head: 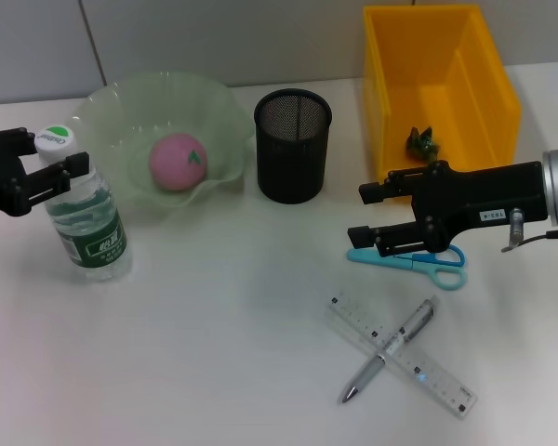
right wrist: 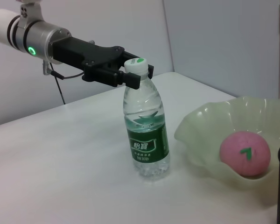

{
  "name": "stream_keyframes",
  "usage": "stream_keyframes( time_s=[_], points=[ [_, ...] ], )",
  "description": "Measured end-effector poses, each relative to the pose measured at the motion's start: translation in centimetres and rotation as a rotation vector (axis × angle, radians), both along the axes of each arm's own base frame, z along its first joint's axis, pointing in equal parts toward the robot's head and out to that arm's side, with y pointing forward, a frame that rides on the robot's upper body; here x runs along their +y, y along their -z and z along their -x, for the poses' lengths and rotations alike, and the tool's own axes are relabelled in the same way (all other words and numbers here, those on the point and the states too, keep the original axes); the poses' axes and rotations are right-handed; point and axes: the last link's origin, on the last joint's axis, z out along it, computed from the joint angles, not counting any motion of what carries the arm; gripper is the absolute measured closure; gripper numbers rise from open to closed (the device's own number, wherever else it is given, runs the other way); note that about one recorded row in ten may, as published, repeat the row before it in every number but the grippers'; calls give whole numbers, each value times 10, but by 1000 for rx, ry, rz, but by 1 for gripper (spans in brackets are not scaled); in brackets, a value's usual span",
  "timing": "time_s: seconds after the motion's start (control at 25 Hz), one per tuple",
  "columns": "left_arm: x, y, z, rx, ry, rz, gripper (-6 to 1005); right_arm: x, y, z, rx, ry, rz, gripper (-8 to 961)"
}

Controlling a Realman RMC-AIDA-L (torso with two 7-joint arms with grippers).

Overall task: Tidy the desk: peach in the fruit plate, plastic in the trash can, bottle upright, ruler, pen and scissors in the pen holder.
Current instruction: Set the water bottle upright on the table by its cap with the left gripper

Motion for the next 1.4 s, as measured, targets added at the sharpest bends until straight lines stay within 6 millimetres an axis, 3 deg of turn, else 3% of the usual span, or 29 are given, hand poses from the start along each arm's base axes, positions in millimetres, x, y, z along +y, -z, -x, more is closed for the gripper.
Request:
stream_keyframes(
  time_s=[1.4],
  points=[
    [-6,4,7,-36,11,-37,555,1,0,2,-3,-9,3,247]
  ],
)
